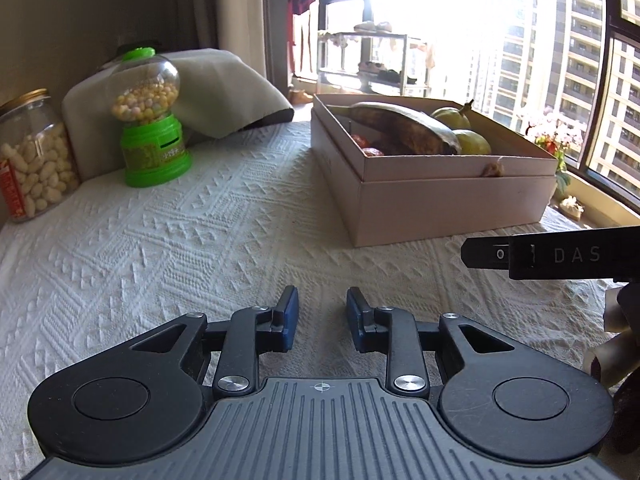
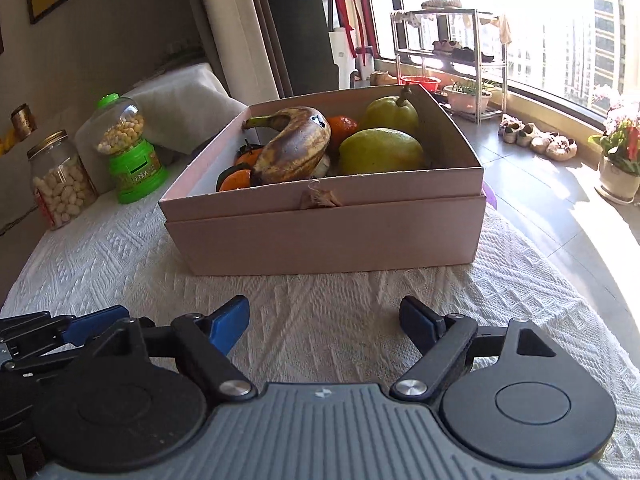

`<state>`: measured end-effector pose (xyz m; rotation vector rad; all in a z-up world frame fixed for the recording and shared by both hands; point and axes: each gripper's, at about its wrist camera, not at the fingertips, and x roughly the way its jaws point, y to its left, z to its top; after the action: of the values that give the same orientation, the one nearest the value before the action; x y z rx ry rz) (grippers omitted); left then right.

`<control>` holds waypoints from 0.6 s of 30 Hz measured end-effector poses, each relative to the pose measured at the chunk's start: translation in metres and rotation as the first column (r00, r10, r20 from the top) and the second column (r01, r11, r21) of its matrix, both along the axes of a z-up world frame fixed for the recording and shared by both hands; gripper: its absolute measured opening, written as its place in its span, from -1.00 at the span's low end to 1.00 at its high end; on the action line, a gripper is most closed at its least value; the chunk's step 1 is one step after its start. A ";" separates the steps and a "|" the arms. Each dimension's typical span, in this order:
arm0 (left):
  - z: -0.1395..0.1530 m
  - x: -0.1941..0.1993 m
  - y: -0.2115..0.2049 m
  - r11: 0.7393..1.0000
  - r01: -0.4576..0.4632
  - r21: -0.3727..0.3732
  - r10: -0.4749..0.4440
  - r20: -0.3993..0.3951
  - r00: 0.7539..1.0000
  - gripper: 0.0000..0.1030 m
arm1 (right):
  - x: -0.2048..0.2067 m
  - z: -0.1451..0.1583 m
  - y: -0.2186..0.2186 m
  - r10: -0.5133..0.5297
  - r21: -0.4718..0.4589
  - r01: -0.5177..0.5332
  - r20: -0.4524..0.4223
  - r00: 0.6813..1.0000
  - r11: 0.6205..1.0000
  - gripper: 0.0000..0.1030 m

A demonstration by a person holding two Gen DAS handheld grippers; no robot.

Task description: Organize fruits

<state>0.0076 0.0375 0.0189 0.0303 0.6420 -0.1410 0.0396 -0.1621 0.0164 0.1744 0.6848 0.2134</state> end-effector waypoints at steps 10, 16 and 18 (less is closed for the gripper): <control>-0.001 0.006 -0.006 1.000 -0.006 -0.011 0.006 -0.001 1.000 -0.34 | -0.001 -0.003 0.002 -0.079 -0.076 0.080 0.009 0.997 0.994 0.93; 0.000 0.003 -0.008 1.000 -0.017 -0.010 0.017 -0.001 1.000 -0.34 | 0.001 -0.006 0.021 -0.073 -0.224 0.070 -0.009 0.997 0.972 0.98; -0.001 0.003 -0.009 1.000 -0.016 -0.003 0.016 0.001 1.000 -0.34 | 0.001 -0.008 0.019 -0.081 -0.206 0.077 -0.012 0.997 0.976 1.00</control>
<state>0.0102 0.0290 0.0184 0.0219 0.6406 -0.1261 0.0406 -0.1435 0.0088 0.0058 0.7137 0.0637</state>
